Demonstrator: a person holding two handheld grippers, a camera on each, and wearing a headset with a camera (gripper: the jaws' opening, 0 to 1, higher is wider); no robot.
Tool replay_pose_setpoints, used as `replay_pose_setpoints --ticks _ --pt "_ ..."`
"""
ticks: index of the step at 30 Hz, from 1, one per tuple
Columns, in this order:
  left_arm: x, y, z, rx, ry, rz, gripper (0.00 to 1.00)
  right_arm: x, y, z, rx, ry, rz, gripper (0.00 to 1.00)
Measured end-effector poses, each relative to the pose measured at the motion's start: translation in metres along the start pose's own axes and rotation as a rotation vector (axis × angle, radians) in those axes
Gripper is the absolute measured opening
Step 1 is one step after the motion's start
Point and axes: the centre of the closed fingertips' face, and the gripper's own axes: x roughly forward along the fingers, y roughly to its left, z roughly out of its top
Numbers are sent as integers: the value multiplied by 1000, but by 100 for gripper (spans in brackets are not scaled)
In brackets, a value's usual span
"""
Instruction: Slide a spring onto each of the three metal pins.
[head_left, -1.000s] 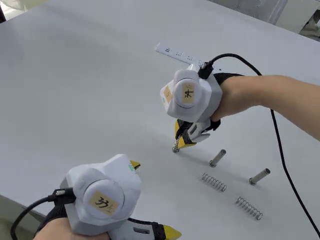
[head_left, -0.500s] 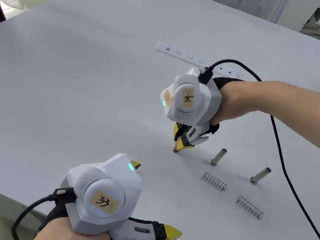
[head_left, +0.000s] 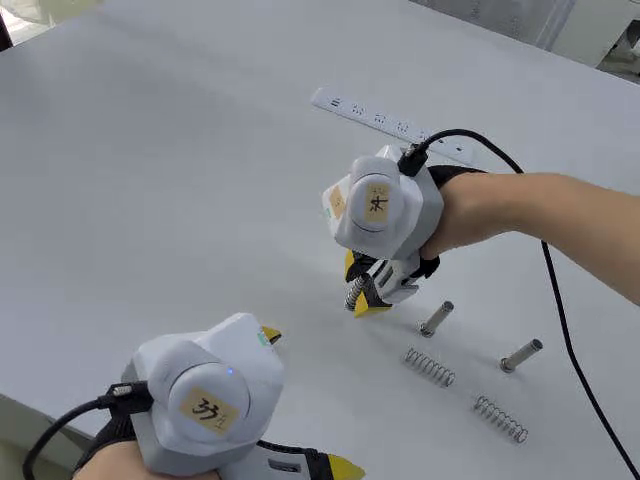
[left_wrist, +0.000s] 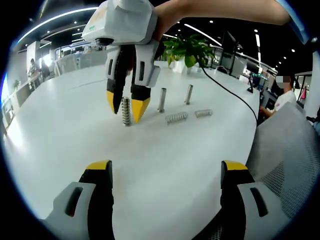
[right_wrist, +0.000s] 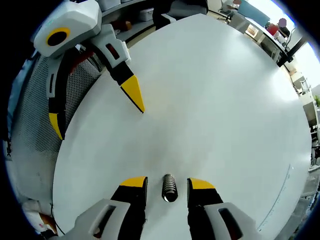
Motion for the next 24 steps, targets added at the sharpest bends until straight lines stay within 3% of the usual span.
replay_pose_setpoints --ticks 4,14,24 --pt "0 0 0 -2 0 1 88 0 -2 -1 10 -16 -22 54" --pt "-4 7 4 -2 -9 10 88 -1 -2 3 72 -97 -77 97" --pt "-8 19 17 29 -20 18 88 -14 6 -1 135 -140 -124 99"
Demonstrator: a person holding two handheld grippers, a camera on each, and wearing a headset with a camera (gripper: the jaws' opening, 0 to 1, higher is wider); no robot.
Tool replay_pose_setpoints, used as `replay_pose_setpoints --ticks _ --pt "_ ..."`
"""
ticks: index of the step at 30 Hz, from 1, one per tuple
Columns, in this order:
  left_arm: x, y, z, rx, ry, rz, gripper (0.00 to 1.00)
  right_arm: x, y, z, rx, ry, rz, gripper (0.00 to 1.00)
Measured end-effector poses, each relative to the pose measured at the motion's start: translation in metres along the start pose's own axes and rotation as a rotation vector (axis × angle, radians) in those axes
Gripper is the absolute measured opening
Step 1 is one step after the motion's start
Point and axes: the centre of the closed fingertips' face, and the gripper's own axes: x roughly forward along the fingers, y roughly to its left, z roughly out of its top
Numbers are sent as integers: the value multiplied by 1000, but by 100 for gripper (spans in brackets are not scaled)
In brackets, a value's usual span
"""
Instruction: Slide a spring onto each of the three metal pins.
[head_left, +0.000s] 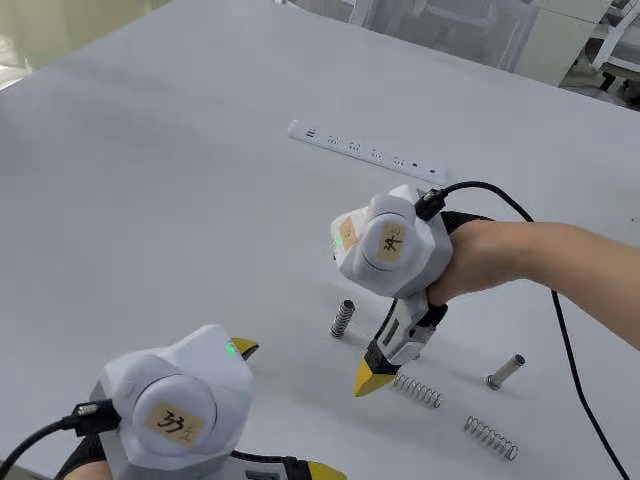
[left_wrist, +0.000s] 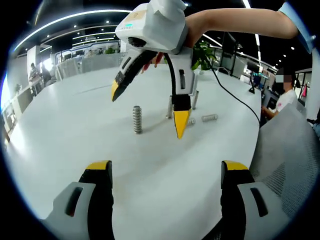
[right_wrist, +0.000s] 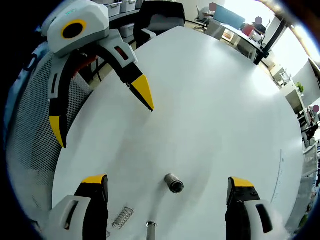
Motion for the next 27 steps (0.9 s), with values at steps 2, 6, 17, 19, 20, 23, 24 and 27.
replay_pose_setpoints --ticks 2,6,17,19,20,23,24,27 --pt "0 0 2 7 -3 -3 88 -5 1 1 18 -19 -15 99" --pt "1 -1 6 13 -7 -7 88 -15 1 0 38 -37 -43 99" --pt "1 -3 12 24 -14 -18 88 -45 4 -3 102 -101 -126 99" --pt "0 -4 14 25 -17 -19 88 -50 5 -4 108 -110 -142 99" --pt "0 -3 14 23 -18 -20 88 -51 6 -5 114 -112 -150 99" --pt "-1 -1 17 20 -23 -18 88 -59 8 -10 149 -137 -180 99" --pt "-1 0 18 19 -24 -17 88 -60 8 -11 158 -142 -186 99" --pt "-2 4 20 19 -26 -15 88 -67 12 -16 192 -164 -212 99"
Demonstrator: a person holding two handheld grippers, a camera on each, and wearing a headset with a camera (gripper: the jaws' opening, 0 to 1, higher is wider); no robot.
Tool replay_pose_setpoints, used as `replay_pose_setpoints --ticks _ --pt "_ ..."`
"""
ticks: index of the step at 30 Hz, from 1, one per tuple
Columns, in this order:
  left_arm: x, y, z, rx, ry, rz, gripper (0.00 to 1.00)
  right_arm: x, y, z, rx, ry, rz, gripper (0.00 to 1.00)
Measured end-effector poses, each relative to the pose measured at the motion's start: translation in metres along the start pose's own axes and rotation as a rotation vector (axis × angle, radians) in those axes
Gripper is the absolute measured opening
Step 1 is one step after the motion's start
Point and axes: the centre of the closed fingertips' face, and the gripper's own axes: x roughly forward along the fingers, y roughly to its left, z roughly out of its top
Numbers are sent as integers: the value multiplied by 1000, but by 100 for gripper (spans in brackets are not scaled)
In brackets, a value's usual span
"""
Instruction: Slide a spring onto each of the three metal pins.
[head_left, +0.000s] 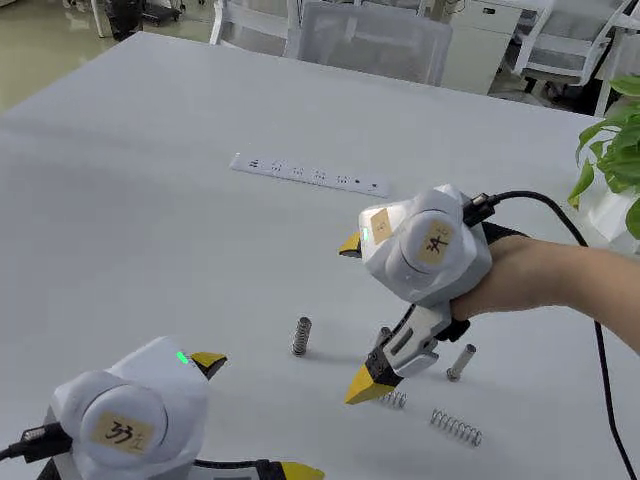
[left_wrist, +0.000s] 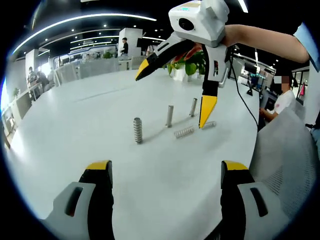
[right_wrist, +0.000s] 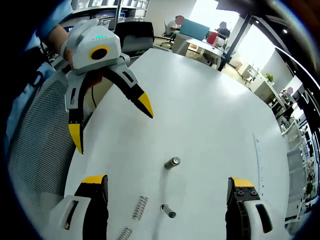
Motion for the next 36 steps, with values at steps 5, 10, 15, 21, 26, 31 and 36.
replay_pose_setpoints --ticks 5,10,15,21,26,31,36 --pt "-1 7 3 7 3 3 88 -12 2 -9 67 -33 -38 99" --pt "-1 10 6 14 3 2 88 -25 3 -21 120 -56 -81 99" --pt "2 10 9 26 7 -7 88 -38 2 -31 176 -83 -132 99" --pt "6 8 14 38 7 -19 88 -50 6 -42 246 -122 -181 99" --pt "9 8 18 40 5 -26 88 -58 13 -54 298 -141 -212 99" --pt "10 8 20 48 5 -30 88 -66 21 -64 349 -163 -248 99" --pt "12 9 22 54 9 -36 87 -71 29 -80 422 -178 -277 99"
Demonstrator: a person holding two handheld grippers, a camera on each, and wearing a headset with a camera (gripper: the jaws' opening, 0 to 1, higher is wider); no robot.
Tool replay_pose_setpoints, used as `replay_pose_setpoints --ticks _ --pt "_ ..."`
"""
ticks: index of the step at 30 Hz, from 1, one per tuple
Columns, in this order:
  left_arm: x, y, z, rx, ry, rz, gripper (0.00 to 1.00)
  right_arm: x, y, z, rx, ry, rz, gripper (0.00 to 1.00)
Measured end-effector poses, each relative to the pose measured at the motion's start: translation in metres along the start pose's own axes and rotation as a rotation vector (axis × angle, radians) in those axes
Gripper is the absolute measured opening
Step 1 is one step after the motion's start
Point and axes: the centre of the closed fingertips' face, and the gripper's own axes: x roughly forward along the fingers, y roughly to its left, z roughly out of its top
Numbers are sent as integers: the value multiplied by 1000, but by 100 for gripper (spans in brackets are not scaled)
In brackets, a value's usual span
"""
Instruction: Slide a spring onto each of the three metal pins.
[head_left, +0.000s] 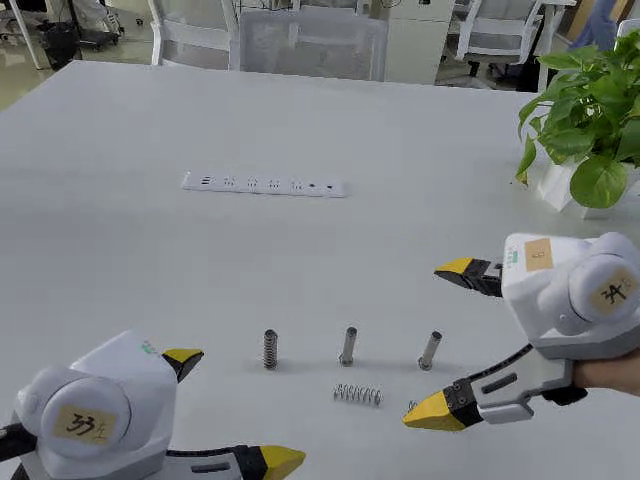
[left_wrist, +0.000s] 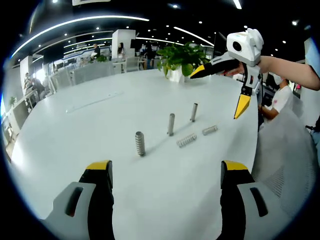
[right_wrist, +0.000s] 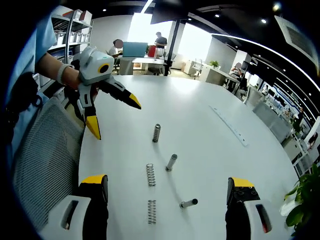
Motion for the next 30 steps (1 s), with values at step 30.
replay_pose_setpoints --ticks 30 --pt "7 -5 -3 44 30 -55 85 -27 23 -64 220 -9 -83 99"
